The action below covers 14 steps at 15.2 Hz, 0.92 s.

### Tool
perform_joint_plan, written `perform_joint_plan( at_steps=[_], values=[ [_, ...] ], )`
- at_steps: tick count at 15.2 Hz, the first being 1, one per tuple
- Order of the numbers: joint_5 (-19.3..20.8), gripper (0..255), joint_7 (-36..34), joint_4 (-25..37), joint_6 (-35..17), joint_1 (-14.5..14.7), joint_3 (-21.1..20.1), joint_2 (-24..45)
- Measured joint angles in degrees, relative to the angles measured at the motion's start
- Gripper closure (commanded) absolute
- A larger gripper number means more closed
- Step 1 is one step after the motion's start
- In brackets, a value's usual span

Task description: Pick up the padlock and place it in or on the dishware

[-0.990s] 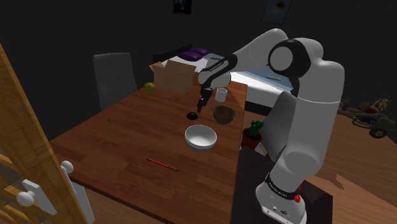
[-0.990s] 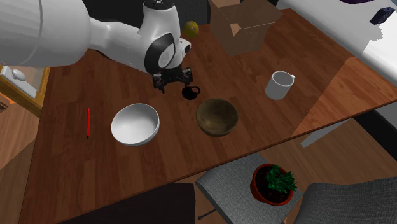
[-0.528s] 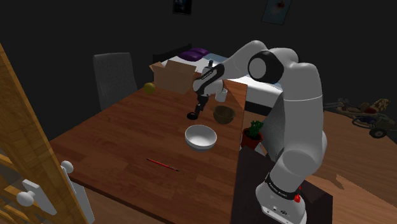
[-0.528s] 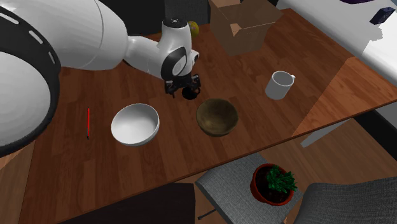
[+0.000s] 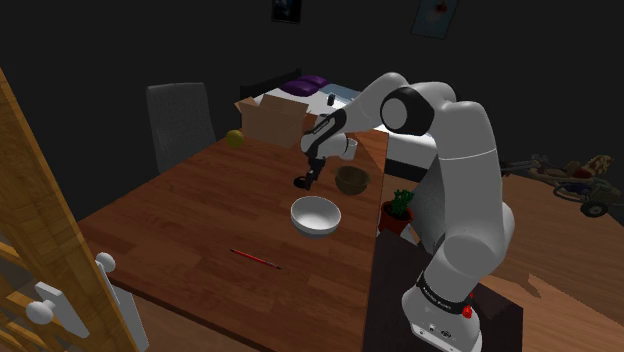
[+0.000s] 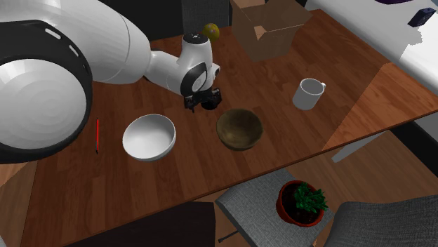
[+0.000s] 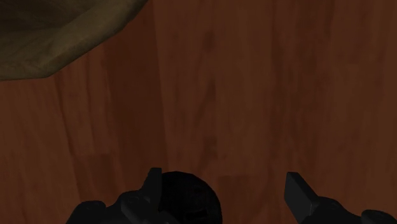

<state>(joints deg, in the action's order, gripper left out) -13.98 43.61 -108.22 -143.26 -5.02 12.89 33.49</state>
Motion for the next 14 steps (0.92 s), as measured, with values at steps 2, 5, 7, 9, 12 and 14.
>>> perform_joint_plan(
  at_steps=[2, 5, 7, 9, 12, 14],
  values=[
    [-0.1, 0, 0.1, -0.1, -0.2, 0.0, 0.0, 0.1],
    [-0.1, 0, 0.1, -0.1, -0.3, -0.1, -0.1, 0.1],
    [-0.1, 255, 0.1, -0.1, -0.3, -0.1, -0.1, 0.1],
    [-0.1, 255, 0.1, -0.1, -0.3, -0.1, -0.1, 0.1],
    [-0.1, 255, 0.1, -0.1, -0.3, -0.1, -0.1, 0.1],
    [-0.1, 255, 0.1, -0.1, -0.3, -0.1, -0.1, 0.1]
  ],
)
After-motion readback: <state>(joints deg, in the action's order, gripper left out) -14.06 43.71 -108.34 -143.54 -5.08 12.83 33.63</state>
